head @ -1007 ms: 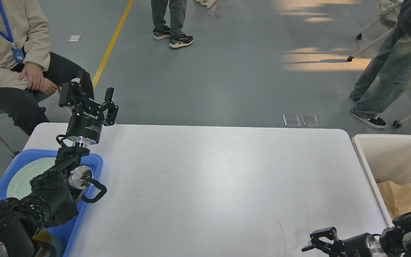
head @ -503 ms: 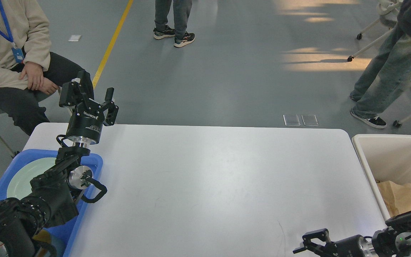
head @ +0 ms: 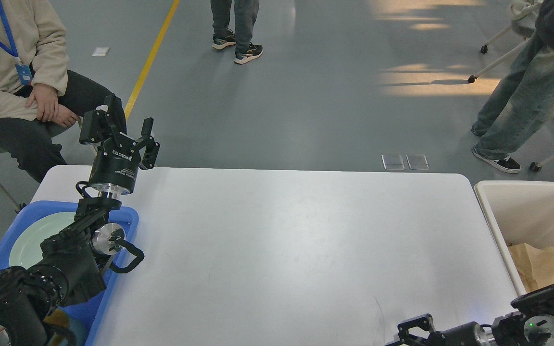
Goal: Tidy desktop
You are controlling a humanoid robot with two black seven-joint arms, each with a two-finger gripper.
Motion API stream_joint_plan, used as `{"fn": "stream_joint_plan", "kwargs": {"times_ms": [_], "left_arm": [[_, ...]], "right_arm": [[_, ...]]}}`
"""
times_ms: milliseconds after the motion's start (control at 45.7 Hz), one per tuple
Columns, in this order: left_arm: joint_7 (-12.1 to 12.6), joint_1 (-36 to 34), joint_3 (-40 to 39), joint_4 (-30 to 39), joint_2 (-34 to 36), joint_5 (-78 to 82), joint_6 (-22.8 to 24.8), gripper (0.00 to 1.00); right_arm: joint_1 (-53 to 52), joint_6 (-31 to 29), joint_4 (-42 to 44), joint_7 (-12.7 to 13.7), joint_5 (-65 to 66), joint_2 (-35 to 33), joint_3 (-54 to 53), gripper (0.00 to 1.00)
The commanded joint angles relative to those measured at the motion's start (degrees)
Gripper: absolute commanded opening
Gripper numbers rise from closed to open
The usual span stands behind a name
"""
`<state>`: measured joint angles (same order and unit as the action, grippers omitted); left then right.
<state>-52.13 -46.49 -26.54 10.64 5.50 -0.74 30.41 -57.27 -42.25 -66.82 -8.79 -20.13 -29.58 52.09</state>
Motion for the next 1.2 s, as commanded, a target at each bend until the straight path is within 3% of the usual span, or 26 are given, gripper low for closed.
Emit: {"fn": "stream_joint_plan", "kwargs": {"times_ms": [0,394,460,547,591,679,832,1182], "left_arm": [[0.01,0.0,0.0,0.0,0.04,0.04,0.0,0.96],[0.01,0.0,0.0,0.0,0.04,-0.05,0.0,0.96],[-0.08,0.0,0.0,0.0,-0.05,0.04,0.0,0.96],[0.01,0.0,0.0,0.0,0.04,-0.05,0.0,0.96],[0.01,0.0,0.0,0.0,0.04,0.04,0.0,0.96],[-0.08,0.0,0.0,0.0,0.04,0.04,0.0,0.96],[0.01,0.0,0.0,0.0,0.04,-0.05,0.0,0.96],[0.01,0.0,0.0,0.0,0.04,-0.05,0.0,0.96]], "right_arm": [[1.28,0.15,1.78,0.0,0.0,1.37,-0.67,0.92],[3.13,0.76,6.97,0.0,0.0,2.6,-3.05,0.9],[3.3,1.55,7.23,0.0,0.0,2.95,-3.05,0.77],[3.3,1.91,7.32,-0.09,0.0,2.86,-3.05,0.72],[3.3,1.56,7.23,0.0,0.18,2.86,-3.05,0.61],[3.3,1.38,7.23,0.0,0.26,2.86,-2.96,0.49],[2.95,0.59,7.06,0.44,2.02,2.86,-2.43,0.0],[-4.95,-9.34,6.44,0.44,4.31,-0.65,0.81,0.0]]}}
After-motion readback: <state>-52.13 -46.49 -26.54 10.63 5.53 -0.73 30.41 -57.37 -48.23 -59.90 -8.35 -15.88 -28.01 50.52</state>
